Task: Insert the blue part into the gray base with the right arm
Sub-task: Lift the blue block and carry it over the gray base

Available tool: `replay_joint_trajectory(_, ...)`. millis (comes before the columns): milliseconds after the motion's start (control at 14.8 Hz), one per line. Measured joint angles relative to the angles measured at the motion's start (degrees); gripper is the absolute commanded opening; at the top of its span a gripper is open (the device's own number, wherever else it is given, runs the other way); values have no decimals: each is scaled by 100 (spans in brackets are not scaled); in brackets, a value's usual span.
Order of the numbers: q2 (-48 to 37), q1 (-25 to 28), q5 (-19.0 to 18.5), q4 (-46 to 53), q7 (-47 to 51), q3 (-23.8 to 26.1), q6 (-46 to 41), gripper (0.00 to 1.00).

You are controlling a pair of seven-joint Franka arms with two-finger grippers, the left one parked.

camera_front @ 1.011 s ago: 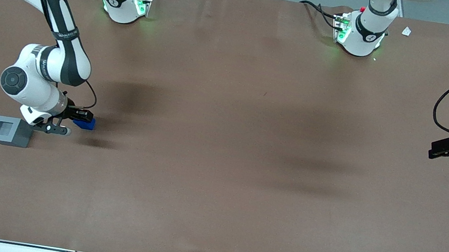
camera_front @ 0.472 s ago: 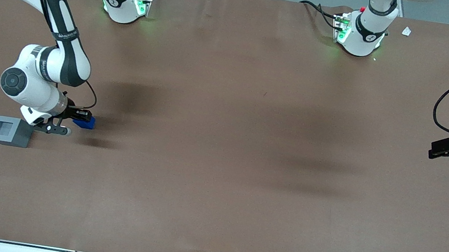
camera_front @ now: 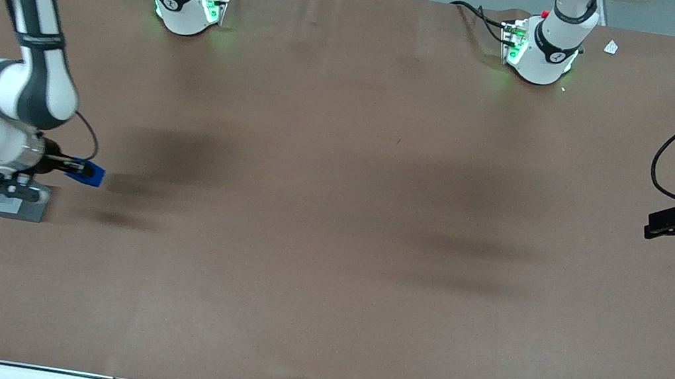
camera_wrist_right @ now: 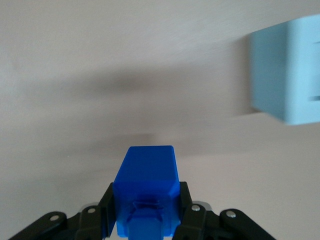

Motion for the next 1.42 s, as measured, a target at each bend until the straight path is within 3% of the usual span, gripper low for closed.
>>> replay_joint_trajectory(337, 6, -335, -2, 887, -220, -10, -719, 16)
replay_joint_trajectory(539, 165, -458, -38, 1060, -326, -20, -718, 8)
replay_joint_trajectory(876, 744, -689, -383, 1729, -686, -25, -711, 6)
replay_joint_trajectory(1416, 1159, -931, -421, 2131, -1201, -27, -713, 6)
